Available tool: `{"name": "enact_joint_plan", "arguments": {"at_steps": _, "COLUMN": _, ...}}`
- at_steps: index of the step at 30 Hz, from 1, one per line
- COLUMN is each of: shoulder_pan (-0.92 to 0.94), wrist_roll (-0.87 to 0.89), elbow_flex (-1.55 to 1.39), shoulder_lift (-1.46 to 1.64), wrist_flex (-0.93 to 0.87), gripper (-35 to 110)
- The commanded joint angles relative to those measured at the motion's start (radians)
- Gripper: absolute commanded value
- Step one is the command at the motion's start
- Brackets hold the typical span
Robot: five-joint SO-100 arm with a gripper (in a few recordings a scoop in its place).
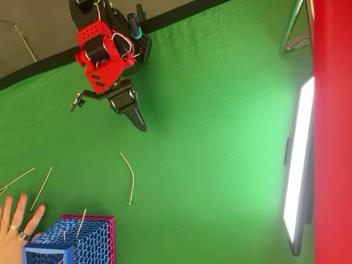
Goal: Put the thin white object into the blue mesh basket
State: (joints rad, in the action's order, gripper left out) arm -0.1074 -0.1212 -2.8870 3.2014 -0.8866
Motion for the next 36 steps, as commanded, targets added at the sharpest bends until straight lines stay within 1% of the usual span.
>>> {"name": "enact_joint_plan", "arguments": {"at_steps": 1, "shoulder_pan": -0.011, "wrist_roll": 0.002, "elbow_flex": 0.089, "shoulder_lift": -0.074, "wrist_flex": -0.008, "gripper": 0}}
{"name": "enact_joint_plan", "arguments": {"at_steps": 3, "shoulder_pan": -0.011, "wrist_roll": -0.008, "elbow_flex": 0.12, "shoulder_lift": -0.143, "wrist_flex": 0.009, "gripper": 0}}
{"name": "enact_joint_plan", "arguments": {"at_steps": 7, "shoulder_pan": 0.009, "wrist_roll": -0.037, "elbow_flex": 0.163, "shoulder_lift": -0.319, "wrist_flex": 0.1, "gripper": 0}}
{"name": "enact_joint_plan", "arguments": {"at_steps": 15, "shoulder_pan": 0.1, "wrist_roll": -0.12, "elbow_flex": 0.327, "shoulder_lift": -0.64, "wrist_flex": 0.232, "gripper": 0}}
{"name": "enact_joint_plan", "arguments": {"at_steps": 21, "shoulder_pan": 0.141, "wrist_roll": -0.193, "elbow_flex": 0.437, "shoulder_lift": -0.796, "wrist_flex": 0.288, "gripper": 0}}
{"name": "enact_joint_plan", "arguments": {"at_steps": 28, "shoulder_pan": 0.189, "wrist_roll": -0.227, "elbow_flex": 0.543, "shoulder_lift": -0.925, "wrist_flex": 0.328, "gripper": 0}}
{"name": "enact_joint_plan", "arguments": {"at_steps": 34, "shoulder_pan": 0.198, "wrist_roll": -0.39, "elbow_flex": 0.561, "shoulder_lift": -1.015, "wrist_flex": 0.42, "gripper": 0}}
{"name": "enact_joint_plan", "arguments": {"at_steps": 36, "shoulder_pan": 0.206, "wrist_roll": -0.443, "elbow_flex": 0.598, "shoulder_lift": -1.057, "wrist_flex": 0.423, "gripper": 0}}
